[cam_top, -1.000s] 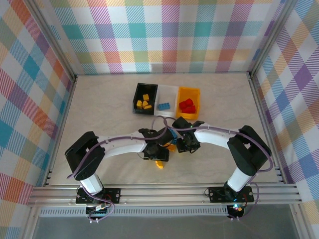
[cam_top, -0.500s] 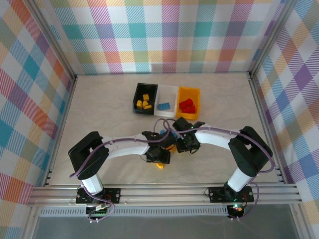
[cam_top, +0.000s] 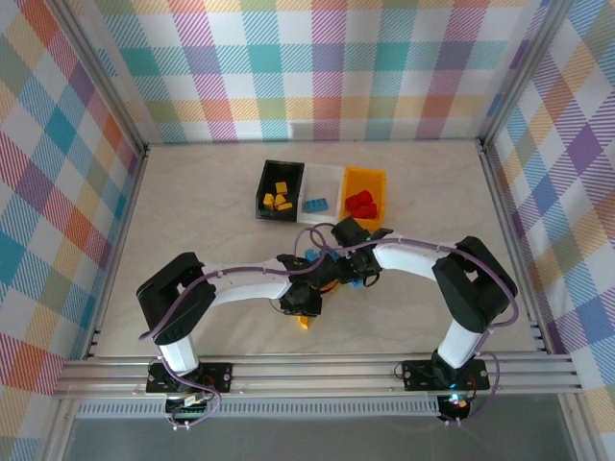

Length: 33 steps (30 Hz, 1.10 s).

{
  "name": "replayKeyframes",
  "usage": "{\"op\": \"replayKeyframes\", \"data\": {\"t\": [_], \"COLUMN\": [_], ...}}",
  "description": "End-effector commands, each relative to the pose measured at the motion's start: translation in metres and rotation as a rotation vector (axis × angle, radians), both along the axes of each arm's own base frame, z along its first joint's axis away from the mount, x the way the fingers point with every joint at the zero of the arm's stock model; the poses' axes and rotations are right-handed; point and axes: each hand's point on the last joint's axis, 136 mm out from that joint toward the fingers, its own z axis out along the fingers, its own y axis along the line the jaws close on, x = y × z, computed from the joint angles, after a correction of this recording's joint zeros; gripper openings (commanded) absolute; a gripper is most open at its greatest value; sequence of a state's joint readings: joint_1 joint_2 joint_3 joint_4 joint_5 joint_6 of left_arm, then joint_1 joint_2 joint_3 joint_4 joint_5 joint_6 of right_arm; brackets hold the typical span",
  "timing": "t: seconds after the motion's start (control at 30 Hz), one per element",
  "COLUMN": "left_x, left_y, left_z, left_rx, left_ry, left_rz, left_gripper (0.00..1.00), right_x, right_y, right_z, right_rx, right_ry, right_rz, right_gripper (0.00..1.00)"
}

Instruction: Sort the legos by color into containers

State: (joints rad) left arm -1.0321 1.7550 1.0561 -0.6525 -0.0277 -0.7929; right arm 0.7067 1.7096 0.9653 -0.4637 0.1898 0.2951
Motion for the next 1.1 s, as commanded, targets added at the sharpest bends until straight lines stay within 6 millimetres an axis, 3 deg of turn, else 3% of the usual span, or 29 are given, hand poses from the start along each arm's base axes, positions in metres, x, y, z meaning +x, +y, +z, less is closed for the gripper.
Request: {"op": "replayKeyframes", "data": {"t": [0.0, 0.2, 0.33, 0.53, 0.63, 0.87, 1.07], "left_x": [0.001, 0.026, 0.057, 0.138, 0.184, 0.274, 0.321], "left_y": [0.003, 0.022, 0.037, 0.061, 0.068, 0.089, 0.099], "left_z": [0.005, 0.033, 0.063, 0.119, 0.137, 0.130, 0.103], "left_rx": [0.012, 0.001, -0.014, -0.068, -0.049, -0.004, 0.028], "left_ry": [-0.001, -0.046, -0.094, -0.214, -0.274, -0.309, -0.303], "left_rz": [-0.022, -0.009, 0.010, 0.067, 0.074, 0.129, 0.162], "left_gripper": [0.25, 0.24, 0.24, 0.25, 0.25, 0.27, 0.28], "right_x": [0.000, -0.012, -0.025, -0.038, -0.036, 0.005, 0.063], "right_y": [0.007, -0.002, -0.010, -0.017, -0.014, 0.014, 0.041], "right_z": [-0.002, 0.004, 0.011, 0.034, 0.051, 0.110, 0.148], "right_rx": [0.024, 0.039, 0.060, 0.123, 0.158, 0.236, 0.283], "right_ry": [0.015, 0.019, 0.025, 0.006, -0.026, -0.144, -0.230], "right_rz": [0.021, -0.003, -0.032, -0.070, -0.073, -0.036, -0.015], "right_gripper": [0.48, 0.38, 0.38, 0.38, 0.38, 0.38, 0.38]}}
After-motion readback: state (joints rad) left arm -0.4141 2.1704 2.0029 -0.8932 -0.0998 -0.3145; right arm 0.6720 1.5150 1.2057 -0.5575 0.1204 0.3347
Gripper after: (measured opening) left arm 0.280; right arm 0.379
